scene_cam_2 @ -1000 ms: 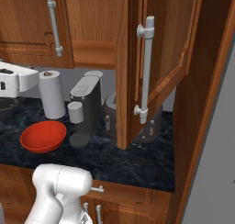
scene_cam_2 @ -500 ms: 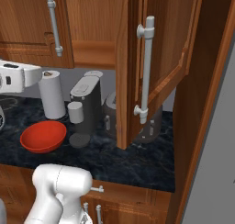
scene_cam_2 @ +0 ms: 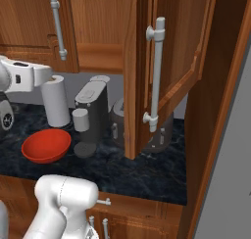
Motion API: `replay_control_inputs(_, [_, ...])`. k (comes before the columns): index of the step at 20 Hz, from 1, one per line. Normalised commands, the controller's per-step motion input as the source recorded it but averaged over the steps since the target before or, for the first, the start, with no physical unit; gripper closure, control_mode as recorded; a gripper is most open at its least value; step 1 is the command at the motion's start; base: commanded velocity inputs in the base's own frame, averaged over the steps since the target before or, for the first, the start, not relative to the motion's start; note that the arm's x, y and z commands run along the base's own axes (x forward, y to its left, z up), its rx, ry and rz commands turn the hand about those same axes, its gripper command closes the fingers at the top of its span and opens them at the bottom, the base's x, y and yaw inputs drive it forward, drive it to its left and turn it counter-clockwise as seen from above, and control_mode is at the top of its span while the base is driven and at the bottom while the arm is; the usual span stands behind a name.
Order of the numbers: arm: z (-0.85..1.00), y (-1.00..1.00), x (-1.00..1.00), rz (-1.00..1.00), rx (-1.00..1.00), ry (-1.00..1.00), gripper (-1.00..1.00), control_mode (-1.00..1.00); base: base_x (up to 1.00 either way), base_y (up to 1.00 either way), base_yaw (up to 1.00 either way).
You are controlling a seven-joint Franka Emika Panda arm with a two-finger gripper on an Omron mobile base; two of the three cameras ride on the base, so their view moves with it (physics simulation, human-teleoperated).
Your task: Open the cabinet. Pick the apple and tangerine from the cabinet and place them into the bowl. Then close the cabinet.
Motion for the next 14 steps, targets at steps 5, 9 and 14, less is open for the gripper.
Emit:
replay_control_inputs(5, [0.00, 0.00, 0.54, 0.00, 0.00, 0.00, -1.00, -1.00, 0.00, 0.00, 0.00])
replay_control_inputs(9, [-0.02, 0.00, 0.57, 0.00, 0.00, 0.00, -1.00, -1.00, 0.00, 0.00, 0.00])
replay_control_inputs(14, [-0.04, 0.00, 0.55, 0.00, 0.00, 0.00, -1.00, -1.00, 0.00, 0.00, 0.00])
